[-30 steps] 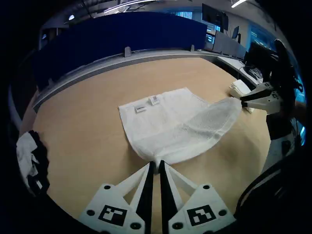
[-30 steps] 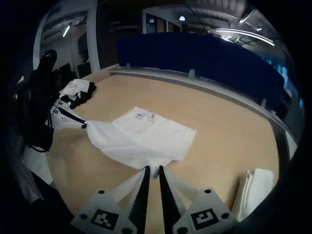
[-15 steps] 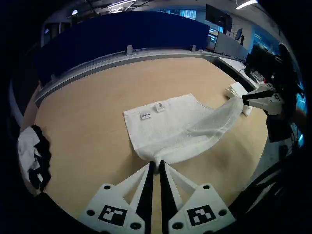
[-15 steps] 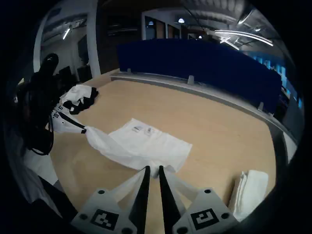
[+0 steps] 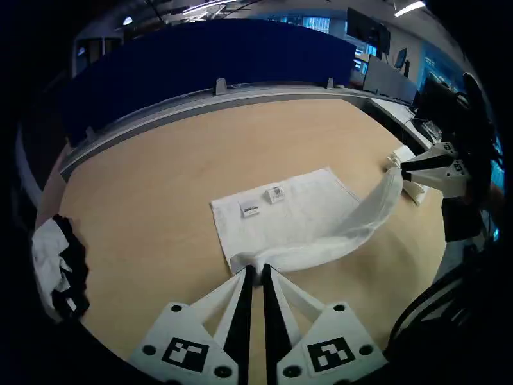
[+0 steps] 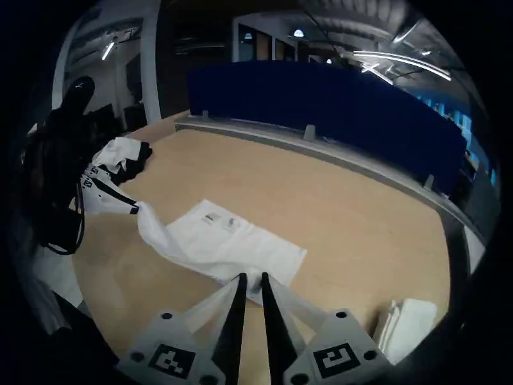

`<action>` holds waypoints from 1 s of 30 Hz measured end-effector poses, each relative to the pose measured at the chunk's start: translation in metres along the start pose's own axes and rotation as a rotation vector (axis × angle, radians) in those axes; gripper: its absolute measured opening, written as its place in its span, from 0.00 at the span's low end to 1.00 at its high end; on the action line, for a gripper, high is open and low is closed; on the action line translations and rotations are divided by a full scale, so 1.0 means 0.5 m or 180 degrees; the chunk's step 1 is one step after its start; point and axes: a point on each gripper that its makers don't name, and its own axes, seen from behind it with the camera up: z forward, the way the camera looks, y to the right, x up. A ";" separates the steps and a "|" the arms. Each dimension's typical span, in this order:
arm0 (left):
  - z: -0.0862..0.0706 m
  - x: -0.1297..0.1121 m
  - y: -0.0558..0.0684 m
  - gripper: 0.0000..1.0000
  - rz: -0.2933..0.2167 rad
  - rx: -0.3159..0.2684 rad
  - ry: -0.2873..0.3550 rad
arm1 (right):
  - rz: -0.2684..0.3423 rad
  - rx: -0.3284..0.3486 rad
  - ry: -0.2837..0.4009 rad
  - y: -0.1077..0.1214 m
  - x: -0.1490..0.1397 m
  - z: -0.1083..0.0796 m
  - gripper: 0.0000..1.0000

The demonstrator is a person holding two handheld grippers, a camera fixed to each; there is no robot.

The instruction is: Fold towel

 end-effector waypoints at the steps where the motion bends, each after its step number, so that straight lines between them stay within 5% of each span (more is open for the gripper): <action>1: 0.008 0.004 -0.003 0.11 -0.0013 0.0012 -0.0010 | -0.0015 -0.0011 -0.0003 0.006 0.003 0.008 0.17; 19: 0.160 -0.009 -0.052 0.13 0.0063 0.0089 -0.0313 | 0.0134 -0.0124 -0.0249 0.076 -0.034 0.155 0.17; 30: 0.228 -0.014 -0.073 0.24 0.0112 0.0123 -0.0284 | 0.0211 -0.0262 -0.0382 0.103 -0.074 0.214 0.17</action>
